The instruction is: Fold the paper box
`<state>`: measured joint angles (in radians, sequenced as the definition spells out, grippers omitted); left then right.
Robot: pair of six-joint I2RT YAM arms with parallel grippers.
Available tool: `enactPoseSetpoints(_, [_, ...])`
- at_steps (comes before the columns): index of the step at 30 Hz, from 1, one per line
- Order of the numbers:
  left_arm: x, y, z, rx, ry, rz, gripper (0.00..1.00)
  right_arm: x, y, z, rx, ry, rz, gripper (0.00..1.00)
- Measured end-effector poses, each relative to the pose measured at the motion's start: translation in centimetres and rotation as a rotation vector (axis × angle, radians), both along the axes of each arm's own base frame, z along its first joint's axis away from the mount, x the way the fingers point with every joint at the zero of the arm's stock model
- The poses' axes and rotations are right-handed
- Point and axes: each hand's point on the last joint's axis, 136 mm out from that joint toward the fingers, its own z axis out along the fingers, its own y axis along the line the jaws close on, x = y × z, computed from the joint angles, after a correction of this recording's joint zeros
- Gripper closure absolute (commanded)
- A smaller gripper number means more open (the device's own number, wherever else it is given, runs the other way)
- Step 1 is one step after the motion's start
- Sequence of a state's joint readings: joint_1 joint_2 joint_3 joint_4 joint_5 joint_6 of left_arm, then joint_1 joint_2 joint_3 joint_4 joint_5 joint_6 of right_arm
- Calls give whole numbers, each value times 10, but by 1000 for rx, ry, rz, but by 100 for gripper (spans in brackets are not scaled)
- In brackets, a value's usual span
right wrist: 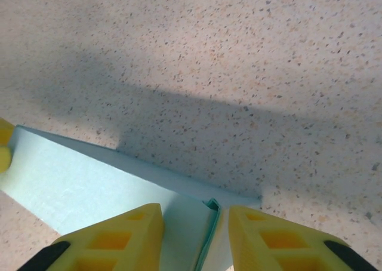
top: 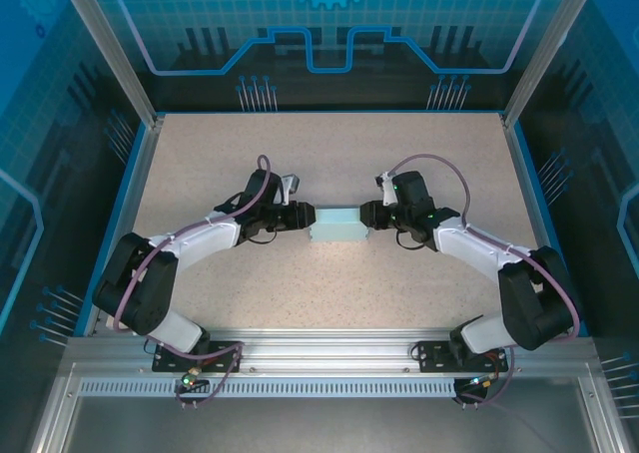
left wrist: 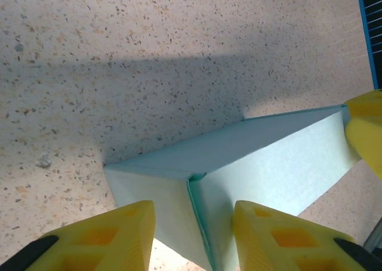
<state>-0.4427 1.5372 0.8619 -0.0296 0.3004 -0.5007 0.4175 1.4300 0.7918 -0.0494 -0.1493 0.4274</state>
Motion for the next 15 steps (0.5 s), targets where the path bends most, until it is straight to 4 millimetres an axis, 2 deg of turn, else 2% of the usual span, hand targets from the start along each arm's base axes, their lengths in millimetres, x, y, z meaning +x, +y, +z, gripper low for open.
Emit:
enactPoseSetpoints(7, [-3,-9,3,-62,70,-4,68,-7,-1,3,105,62,16,70])
enactPoseSetpoints(15, [25,-11,8,-58,106,38,72,0,-3,4,143,89,-25,75])
